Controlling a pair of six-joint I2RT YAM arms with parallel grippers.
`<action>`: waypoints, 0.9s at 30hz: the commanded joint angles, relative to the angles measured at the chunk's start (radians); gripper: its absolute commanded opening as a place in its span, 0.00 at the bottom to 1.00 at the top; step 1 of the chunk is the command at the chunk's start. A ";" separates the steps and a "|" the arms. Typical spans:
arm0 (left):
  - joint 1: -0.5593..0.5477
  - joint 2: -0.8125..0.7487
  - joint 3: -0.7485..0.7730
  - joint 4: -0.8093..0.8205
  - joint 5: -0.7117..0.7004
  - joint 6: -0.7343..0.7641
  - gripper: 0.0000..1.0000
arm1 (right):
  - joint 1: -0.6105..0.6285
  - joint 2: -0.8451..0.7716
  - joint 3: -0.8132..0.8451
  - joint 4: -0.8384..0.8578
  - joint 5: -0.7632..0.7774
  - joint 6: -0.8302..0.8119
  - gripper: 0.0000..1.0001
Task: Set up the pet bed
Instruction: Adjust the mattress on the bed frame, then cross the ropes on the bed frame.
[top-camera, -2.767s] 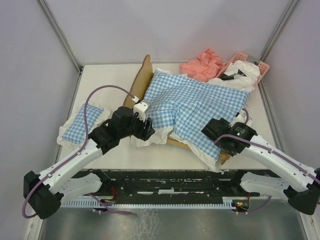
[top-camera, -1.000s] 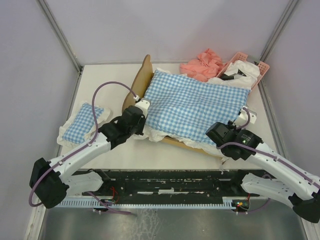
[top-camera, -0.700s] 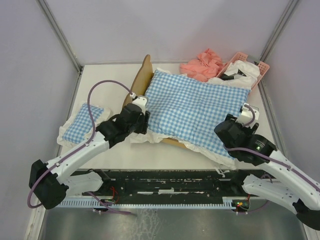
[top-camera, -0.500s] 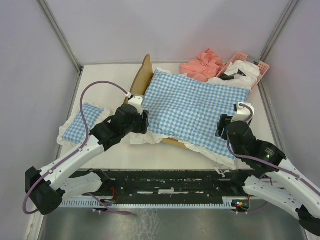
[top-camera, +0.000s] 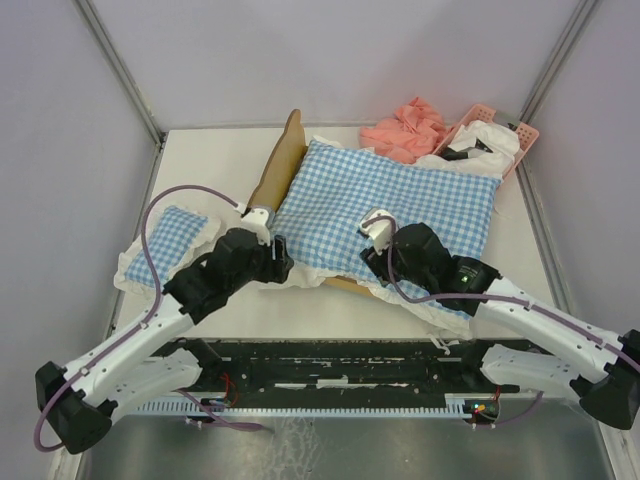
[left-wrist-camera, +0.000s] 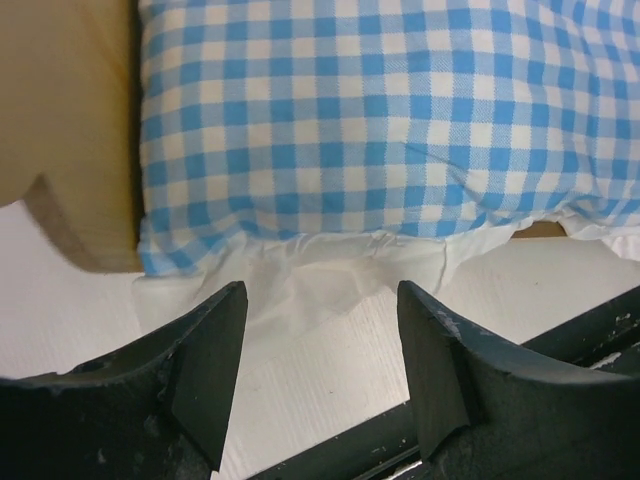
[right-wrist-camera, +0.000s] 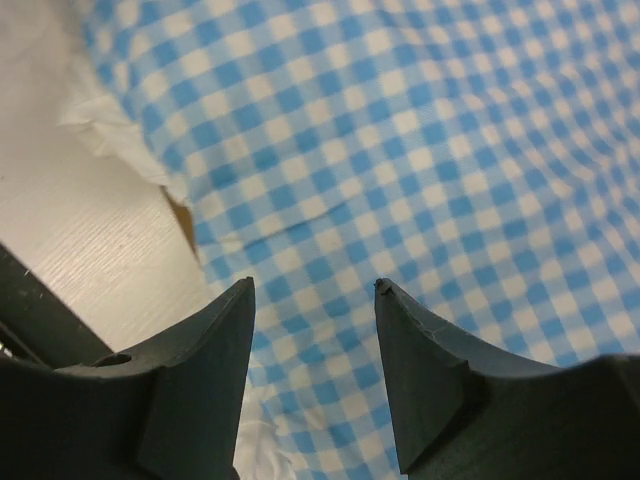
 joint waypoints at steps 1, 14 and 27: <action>0.000 -0.152 -0.018 0.044 -0.153 -0.079 0.68 | 0.062 0.010 -0.014 0.149 -0.193 -0.276 0.60; 0.001 -0.474 -0.065 0.004 -0.384 -0.070 0.68 | 0.316 0.294 -0.028 0.405 -0.173 -0.745 0.67; 0.000 -0.571 -0.083 -0.057 -0.397 -0.100 0.66 | 0.362 0.589 0.103 0.604 -0.155 -0.951 0.70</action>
